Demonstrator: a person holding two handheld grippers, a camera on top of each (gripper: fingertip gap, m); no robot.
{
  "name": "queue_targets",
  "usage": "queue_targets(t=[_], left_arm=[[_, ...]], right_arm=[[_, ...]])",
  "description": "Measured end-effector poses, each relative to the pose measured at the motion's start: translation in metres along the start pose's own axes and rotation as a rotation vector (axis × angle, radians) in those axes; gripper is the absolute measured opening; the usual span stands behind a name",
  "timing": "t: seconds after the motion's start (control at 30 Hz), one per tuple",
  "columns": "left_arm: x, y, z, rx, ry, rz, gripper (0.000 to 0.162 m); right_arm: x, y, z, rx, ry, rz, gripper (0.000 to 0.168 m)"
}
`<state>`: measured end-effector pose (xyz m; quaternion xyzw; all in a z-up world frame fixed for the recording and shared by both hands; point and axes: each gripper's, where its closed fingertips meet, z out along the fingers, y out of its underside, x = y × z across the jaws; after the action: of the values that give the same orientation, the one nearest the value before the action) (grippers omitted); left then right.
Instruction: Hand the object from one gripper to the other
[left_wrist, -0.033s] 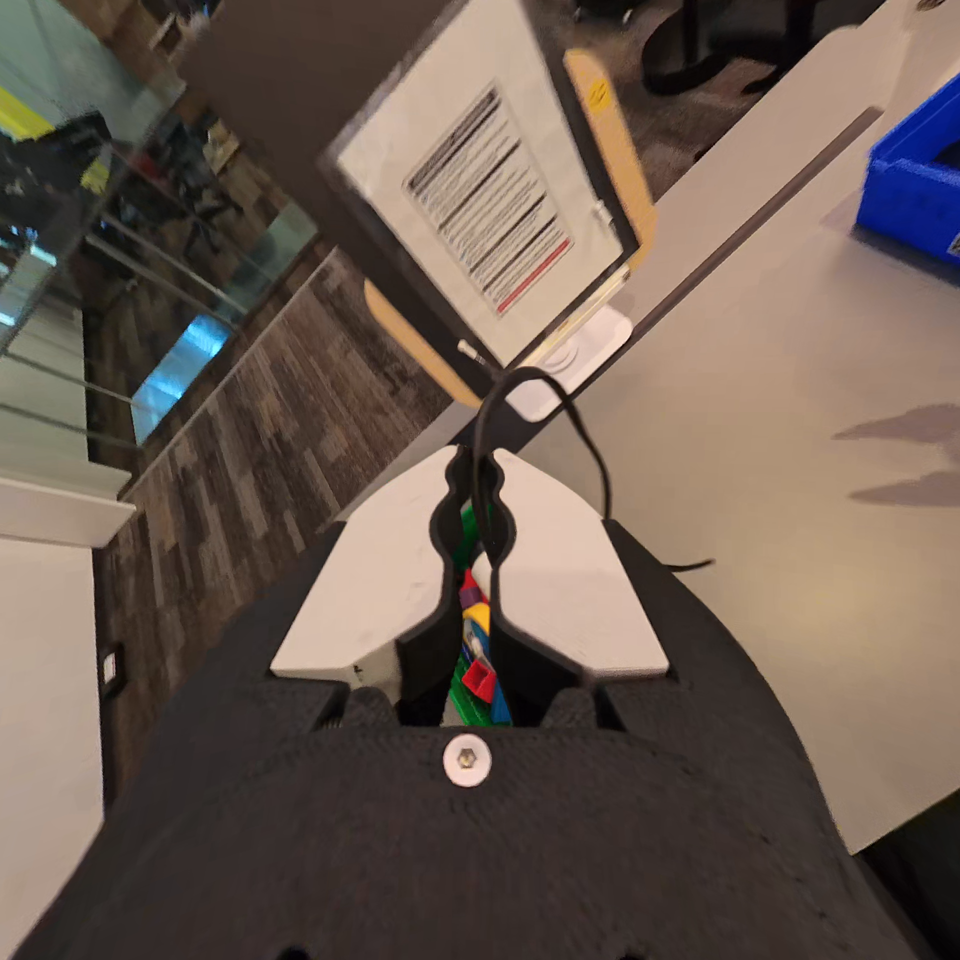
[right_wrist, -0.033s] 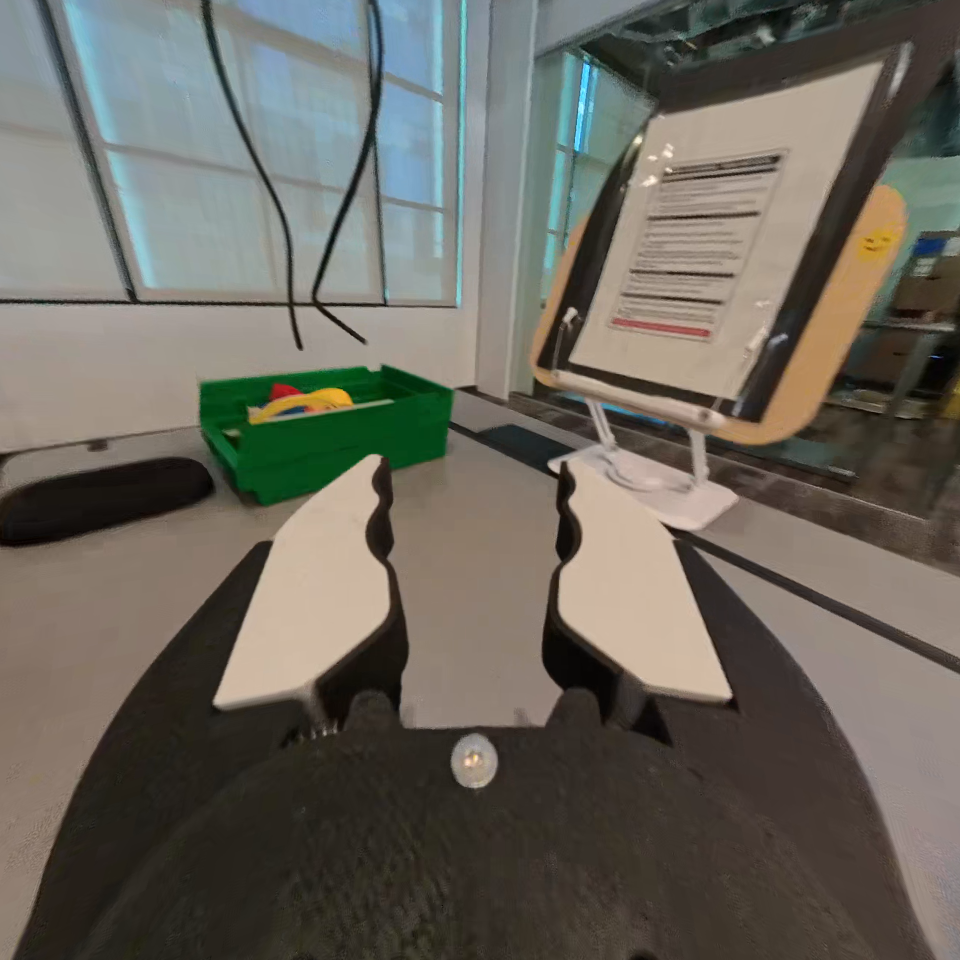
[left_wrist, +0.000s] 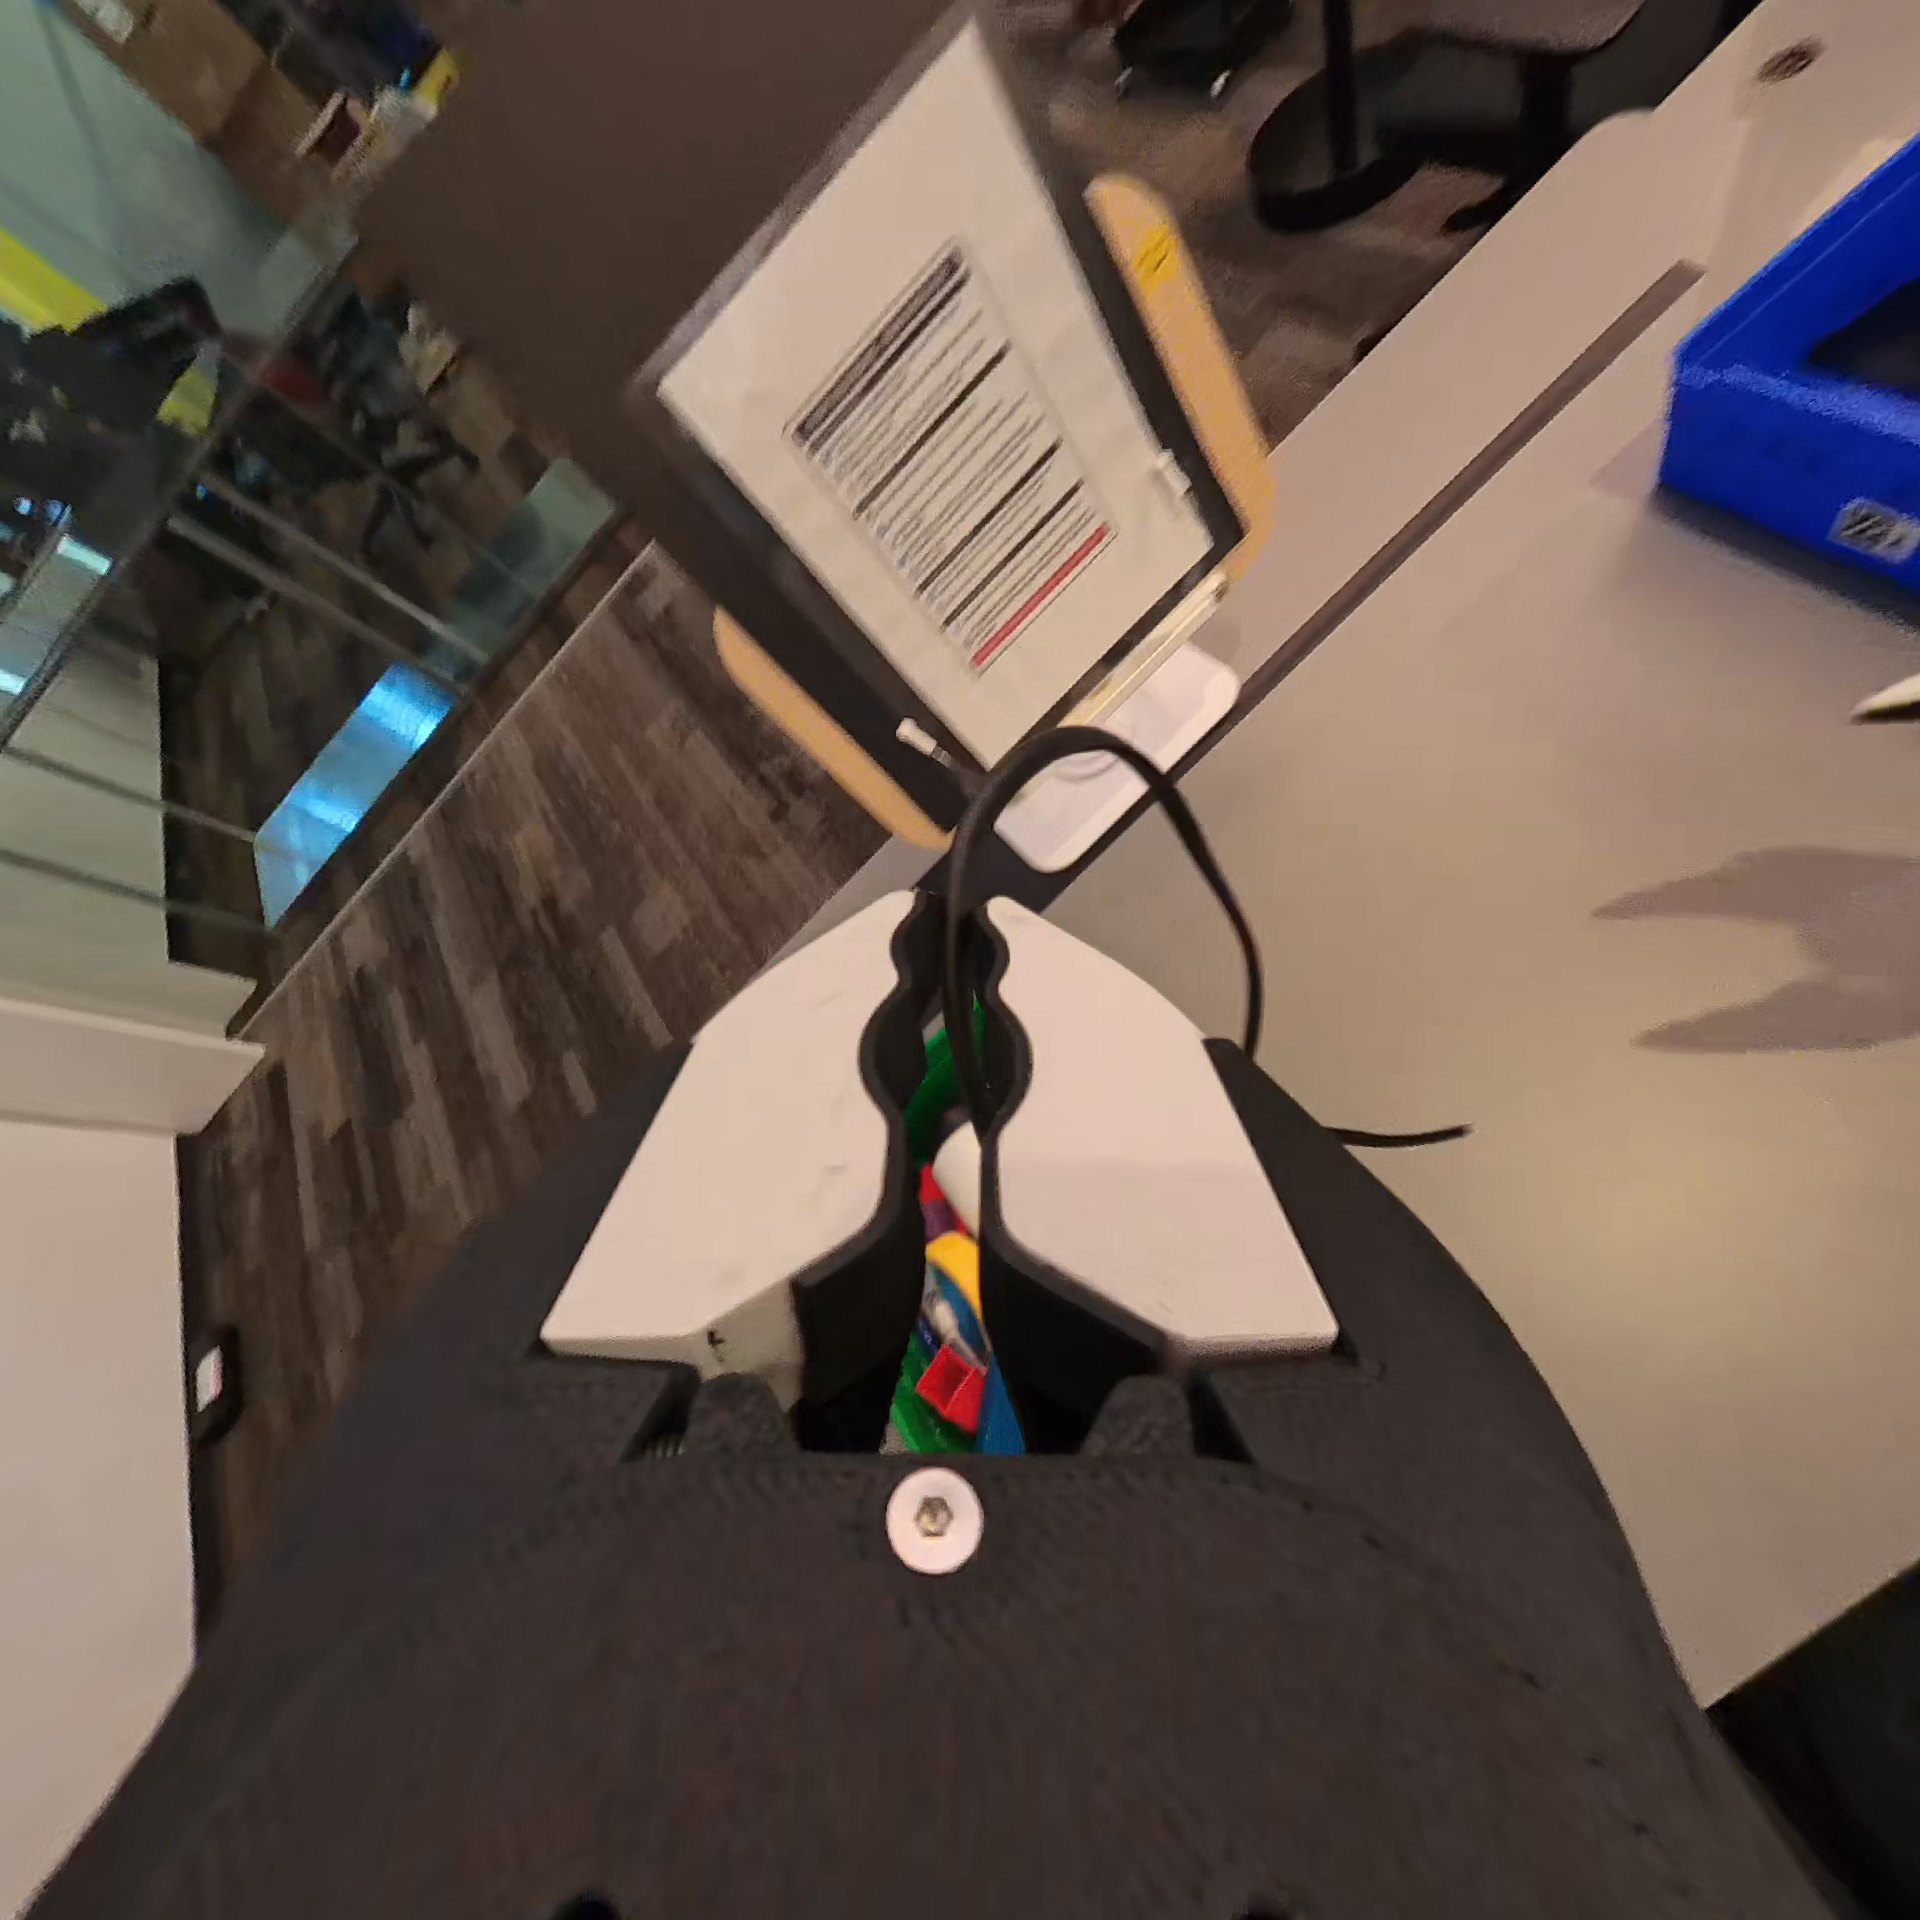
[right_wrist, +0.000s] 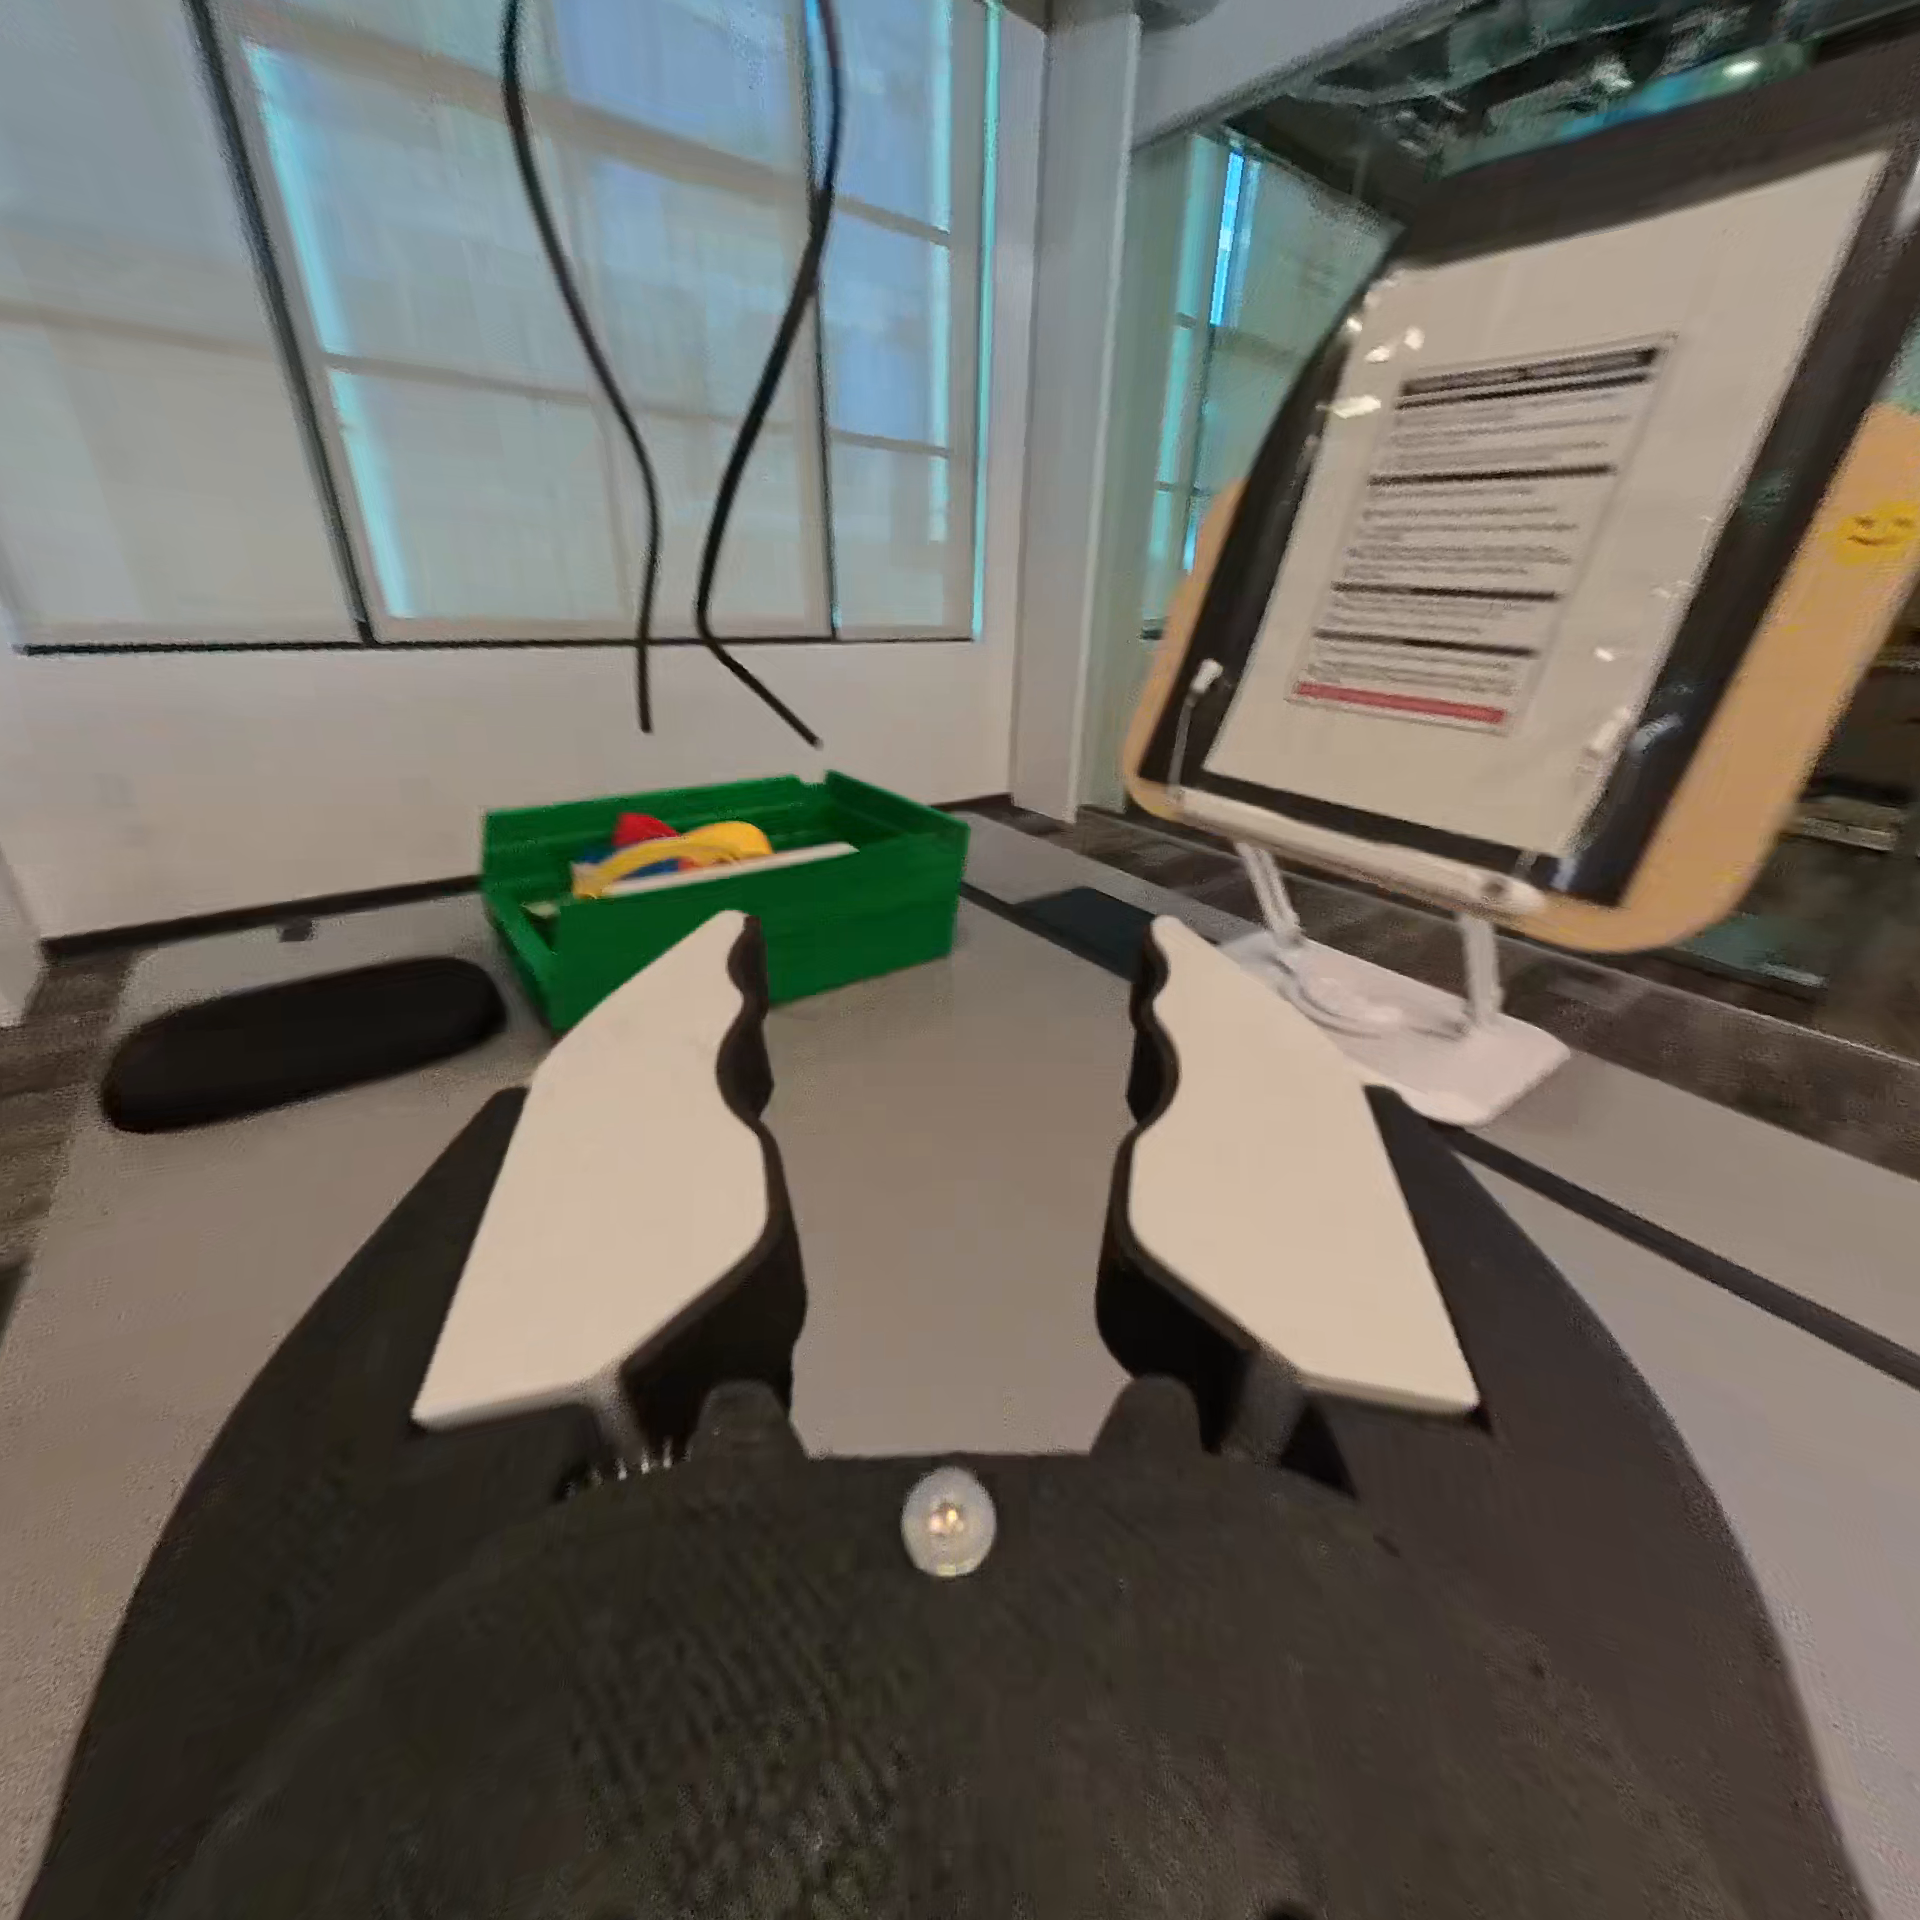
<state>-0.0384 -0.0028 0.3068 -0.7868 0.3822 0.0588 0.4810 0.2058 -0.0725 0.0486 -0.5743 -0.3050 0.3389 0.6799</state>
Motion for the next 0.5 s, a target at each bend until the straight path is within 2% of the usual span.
queue_targets(t=[0.07,0.17,0.27,0.43,0.5], left_arm=[[0.017,-0.026,-0.007,0.035,0.038,0.028,0.006],[0.044,-0.056,-0.015,0.057,0.059,0.100,0.006],[0.075,-0.079,-0.020,0.077,0.093,0.171,0.005],[0.129,-0.106,-0.016,0.089,0.184,0.273,0.005],[0.145,-0.116,-0.010,0.090,0.219,0.290,0.005]], right_arm=[[-0.023,-0.028,0.030,0.006,-0.107,0.031,0.086],[-0.051,-0.068,0.064,0.014,-0.273,0.110,0.101],[-0.053,-0.098,0.081,0.049,-0.343,0.172,0.101],[-0.030,-0.084,0.096,-0.061,-0.213,0.053,0.092],[-0.030,-0.083,0.088,-0.068,-0.200,0.048,0.080]])
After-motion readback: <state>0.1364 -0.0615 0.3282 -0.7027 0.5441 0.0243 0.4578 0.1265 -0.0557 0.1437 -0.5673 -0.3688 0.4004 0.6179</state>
